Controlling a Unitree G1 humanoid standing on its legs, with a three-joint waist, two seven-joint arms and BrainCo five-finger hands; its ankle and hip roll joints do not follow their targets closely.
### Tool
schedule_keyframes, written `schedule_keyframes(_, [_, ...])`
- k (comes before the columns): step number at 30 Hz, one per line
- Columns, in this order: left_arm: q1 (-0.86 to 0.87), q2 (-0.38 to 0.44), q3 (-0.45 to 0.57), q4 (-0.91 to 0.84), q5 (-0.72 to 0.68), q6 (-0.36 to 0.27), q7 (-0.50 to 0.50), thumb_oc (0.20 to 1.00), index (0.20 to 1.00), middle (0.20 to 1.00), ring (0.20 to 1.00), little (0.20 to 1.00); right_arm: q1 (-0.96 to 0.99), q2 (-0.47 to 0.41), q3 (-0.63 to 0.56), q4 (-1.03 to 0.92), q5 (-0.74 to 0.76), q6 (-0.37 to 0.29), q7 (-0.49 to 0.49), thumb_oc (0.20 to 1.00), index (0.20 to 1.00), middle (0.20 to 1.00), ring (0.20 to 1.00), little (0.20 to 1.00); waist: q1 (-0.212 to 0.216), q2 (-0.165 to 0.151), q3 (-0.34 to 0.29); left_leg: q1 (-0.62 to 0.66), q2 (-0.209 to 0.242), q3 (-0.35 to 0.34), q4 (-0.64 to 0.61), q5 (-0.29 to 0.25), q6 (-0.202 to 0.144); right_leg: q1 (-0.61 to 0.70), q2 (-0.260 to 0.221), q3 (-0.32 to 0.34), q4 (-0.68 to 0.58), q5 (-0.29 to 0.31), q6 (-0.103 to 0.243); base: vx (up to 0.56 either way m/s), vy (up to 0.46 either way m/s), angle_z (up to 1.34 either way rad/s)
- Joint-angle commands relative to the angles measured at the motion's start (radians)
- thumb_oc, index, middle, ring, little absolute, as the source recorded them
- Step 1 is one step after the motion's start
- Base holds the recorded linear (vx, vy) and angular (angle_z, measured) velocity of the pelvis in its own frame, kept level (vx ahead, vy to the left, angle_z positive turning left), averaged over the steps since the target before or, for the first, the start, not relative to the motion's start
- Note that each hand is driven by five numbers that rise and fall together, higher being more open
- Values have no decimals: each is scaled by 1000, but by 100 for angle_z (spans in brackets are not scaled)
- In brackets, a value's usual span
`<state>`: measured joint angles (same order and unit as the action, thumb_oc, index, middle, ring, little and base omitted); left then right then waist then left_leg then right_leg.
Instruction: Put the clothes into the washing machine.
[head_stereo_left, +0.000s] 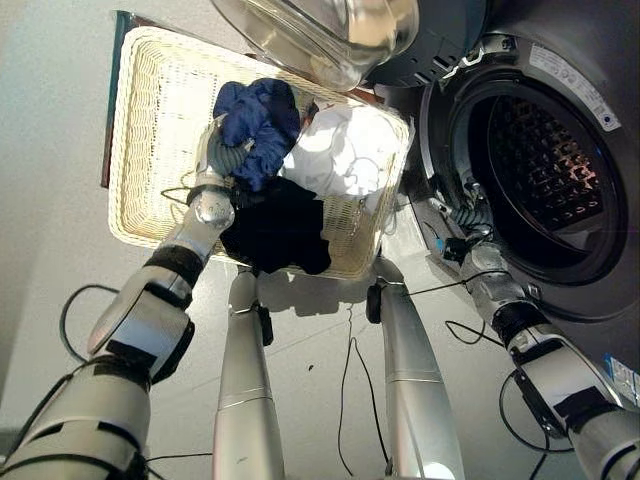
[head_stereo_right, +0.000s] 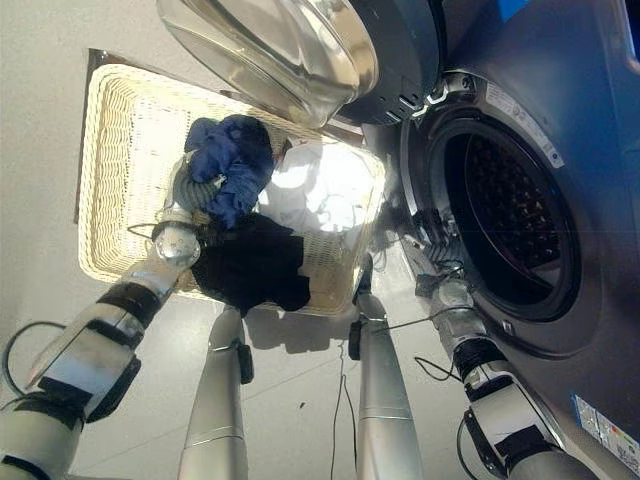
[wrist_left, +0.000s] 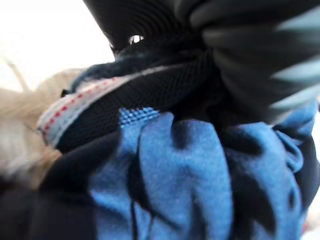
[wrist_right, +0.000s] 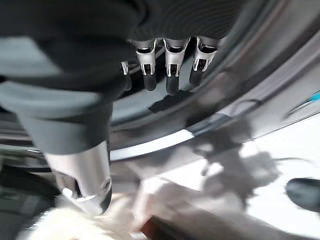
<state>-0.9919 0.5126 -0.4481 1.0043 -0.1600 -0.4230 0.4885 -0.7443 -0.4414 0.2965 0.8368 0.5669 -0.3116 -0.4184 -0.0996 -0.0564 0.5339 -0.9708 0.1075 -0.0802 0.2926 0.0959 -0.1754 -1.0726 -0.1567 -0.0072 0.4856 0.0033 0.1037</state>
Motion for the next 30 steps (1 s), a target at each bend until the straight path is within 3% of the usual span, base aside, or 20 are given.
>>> schedule_keyframes(1, [36, -32, 71, -82, -101, -144, 14, 200, 200, 200, 200, 200, 68, -3, -28, -118, 38, -71, -73, 1000, 1000, 1000, 1000, 1000, 25, -8, -14, -33, -98, 16, 59, -15, 87, 21, 84, -30, -140, 150, 18, 0, 0, 0])
schedule_keyframes(4, [112, -65, 111, -205, -213, -251, -45, 200, 200, 200, 200, 200, 110, 25, -52, -240, 45, -99, -73, 1000, 1000, 1000, 1000, 1000, 35, -3, -14, -31, -102, 11, 51, -16, 88, 22, 81, -36, -140, 148, 20, 0, 0, 0])
schedule_keyframes(6, [122, -70, 115, -224, -221, -265, -48, 200, 200, 200, 200, 200, 115, 31, -57, -260, 41, -97, -75, 1000, 1000, 1000, 1000, 1000, 36, -3, -14, -31, -102, 10, 49, -15, 88, 22, 80, -36, -140, 148, 20, 0, 0, 0])
schedule_keyframes(7, [171, -103, 144, -319, -265, -336, -118, 200, 200, 200, 200, 200, 146, 65, -78, -365, 12, -94, -77, 1000, 1000, 1000, 1000, 1000, 45, 1, -14, -28, -104, 7, 41, -15, 91, 25, 76, -42, -140, 145, 21, 0, 0, 0])
schedule_keyframes(11, [240, -160, 174, -469, -246, -400, -207, 200, 200, 200, 200, 200, 198, 105, -95, -513, -3, -79, -20, 1000, 1000, 1000, 1000, 1000, 56, 7, -14, -23, -112, 3, 30, -14, 98, 30, 68, -48, -147, 146, 23, 0, 0, 0])
schedule_keyframes(13, [261, -172, 176, -529, -224, -399, -221, 200, 200, 200, 200, 200, 219, 119, -93, -569, -3, -61, 20, 1000, 1000, 1000, 1000, 1000, 58, 10, -14, -21, -114, 2, 24, -13, 100, 31, 65, -51, -148, 147, 25, 0, 0, 0])
schedule_keyframes(18, [320, -183, 167, -752, -160, -386, -314, 200, 200, 200, 200, 200, 275, 152, -52, -764, 6, 4, 225, 1000, 1000, 1000, 1000, 1000, 66, 14, -14, -18, -121, 2, 13, -5, 106, 31, 54, -60, -151, 149, 28, 0, 0, 0])
schedule_keyframes(30, [310, -147, 113, -924, -128, -295, -430, 200, 200, 200, 200, 200, 241, 130, 10, -915, 115, 47, 369, 1000, 1000, 1000, 1000, 1000, 77, 17, -14, -3, -124, 3, 6, 5, 110, 48, 43, -77, -158, 153, 29, 0, -1, 0])
